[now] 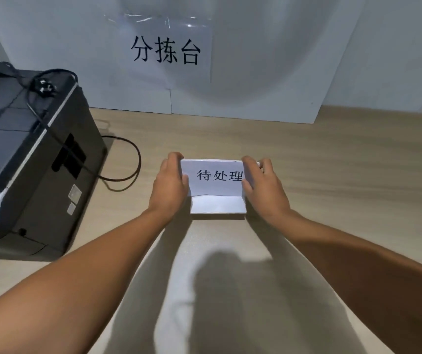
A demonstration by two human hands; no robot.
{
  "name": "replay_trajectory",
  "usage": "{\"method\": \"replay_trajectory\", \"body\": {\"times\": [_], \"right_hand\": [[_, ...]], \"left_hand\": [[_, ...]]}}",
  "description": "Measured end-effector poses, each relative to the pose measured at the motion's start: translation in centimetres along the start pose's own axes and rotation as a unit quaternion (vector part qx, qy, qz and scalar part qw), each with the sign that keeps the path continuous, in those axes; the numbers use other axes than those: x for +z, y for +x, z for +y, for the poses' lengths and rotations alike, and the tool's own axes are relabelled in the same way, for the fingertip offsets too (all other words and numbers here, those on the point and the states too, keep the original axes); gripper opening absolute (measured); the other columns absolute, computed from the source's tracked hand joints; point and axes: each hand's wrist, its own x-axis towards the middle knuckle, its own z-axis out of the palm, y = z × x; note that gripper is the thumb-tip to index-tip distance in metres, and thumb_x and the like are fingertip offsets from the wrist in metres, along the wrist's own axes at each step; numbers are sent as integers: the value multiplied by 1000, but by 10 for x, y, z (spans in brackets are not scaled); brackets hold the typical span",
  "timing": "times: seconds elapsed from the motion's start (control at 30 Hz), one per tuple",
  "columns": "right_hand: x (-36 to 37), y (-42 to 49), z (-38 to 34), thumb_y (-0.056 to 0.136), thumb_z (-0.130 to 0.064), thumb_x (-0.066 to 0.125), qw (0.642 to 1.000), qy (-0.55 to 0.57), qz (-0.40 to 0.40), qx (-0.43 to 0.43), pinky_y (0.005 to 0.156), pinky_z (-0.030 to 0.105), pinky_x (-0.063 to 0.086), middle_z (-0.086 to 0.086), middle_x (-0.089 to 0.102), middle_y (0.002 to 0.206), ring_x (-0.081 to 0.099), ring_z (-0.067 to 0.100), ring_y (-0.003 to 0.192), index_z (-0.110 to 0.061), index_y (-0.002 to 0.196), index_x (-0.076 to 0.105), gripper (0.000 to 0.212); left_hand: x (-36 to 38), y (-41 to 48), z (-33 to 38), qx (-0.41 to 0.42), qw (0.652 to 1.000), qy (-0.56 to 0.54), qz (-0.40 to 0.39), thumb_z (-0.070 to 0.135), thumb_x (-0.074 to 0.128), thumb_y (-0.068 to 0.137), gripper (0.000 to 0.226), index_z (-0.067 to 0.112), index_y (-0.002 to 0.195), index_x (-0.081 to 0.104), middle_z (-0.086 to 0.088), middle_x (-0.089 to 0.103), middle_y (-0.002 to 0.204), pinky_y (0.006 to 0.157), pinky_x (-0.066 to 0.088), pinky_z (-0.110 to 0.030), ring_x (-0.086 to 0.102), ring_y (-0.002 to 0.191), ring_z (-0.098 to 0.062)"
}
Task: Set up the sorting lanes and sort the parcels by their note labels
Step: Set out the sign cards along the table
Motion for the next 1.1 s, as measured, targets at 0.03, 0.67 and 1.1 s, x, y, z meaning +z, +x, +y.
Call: {"method": "replay_trajectory", "body": {"times": [0.03,0.67,1.1], "right_hand": [[8,8,3,97,-11,55,1000,0,0,0,75,43,55,3,37,111,51,28,91,-27,132,44,40],[5,7,30,97,-34,59,997,10,-57,49,92,41,52,3,27,149,54,28,115,-40,154,19,70],[-220,-118,52,99,-64,36,984,-158,-47,73,123,43,20,6,25,165,17,23,153,-34,157,29,66]], "left_hand": [[7,8,-6,-3,1000,-2,-3,8,54,95,33,25,119,39,0,51,110,72,42,-32,56,88,-21],[16,6,5,-17,997,7,-71,13,63,95,69,15,155,30,-8,36,148,109,39,-39,42,134,-27],[-6,-79,224,201,956,155,-149,72,39,95,80,19,155,38,-4,40,158,122,22,-44,28,147,-25]]}}
